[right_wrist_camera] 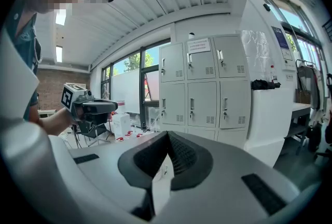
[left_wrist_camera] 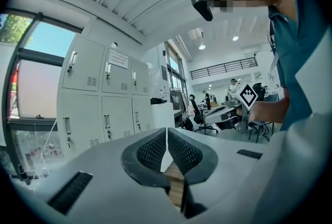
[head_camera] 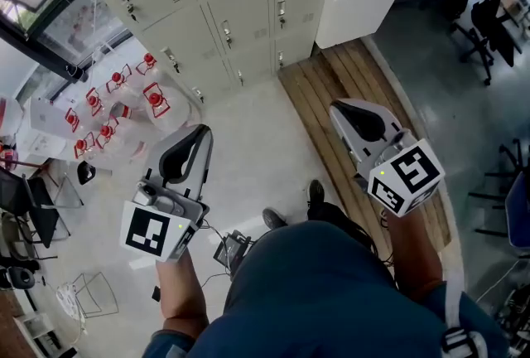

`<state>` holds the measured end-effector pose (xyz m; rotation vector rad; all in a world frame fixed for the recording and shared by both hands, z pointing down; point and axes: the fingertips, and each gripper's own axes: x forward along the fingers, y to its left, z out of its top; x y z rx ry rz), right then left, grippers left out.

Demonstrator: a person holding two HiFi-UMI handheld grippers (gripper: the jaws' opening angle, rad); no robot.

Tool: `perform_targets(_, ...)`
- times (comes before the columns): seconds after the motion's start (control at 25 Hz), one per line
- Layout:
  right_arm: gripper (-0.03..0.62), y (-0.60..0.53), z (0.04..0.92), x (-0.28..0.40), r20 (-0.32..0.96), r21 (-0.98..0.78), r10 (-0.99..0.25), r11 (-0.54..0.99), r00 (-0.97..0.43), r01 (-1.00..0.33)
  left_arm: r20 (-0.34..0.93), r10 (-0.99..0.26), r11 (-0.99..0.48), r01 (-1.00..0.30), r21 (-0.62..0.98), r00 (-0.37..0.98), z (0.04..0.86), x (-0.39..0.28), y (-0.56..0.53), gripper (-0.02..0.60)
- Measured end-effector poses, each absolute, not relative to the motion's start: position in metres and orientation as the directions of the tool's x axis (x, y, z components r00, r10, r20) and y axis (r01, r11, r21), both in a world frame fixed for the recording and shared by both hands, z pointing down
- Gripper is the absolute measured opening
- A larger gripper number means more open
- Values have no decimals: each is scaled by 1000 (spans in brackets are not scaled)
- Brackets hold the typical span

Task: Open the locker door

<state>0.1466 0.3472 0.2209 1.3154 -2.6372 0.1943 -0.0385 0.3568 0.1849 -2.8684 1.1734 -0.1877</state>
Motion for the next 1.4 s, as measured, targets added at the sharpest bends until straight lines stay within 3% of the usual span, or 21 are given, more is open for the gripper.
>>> perform_targets(0.72, 37, 313, 226, 126, 239, -83, -760, 604, -604, -793, 97, -697, -717, -695, -57, 711, 195, -57, 330, 26)
perform_targets(1.4, 37, 148, 236, 155, 231, -117, -650, 720, -724, -684, 141, -798, -598, -800, -55, 587, 200, -15, 208, 26)
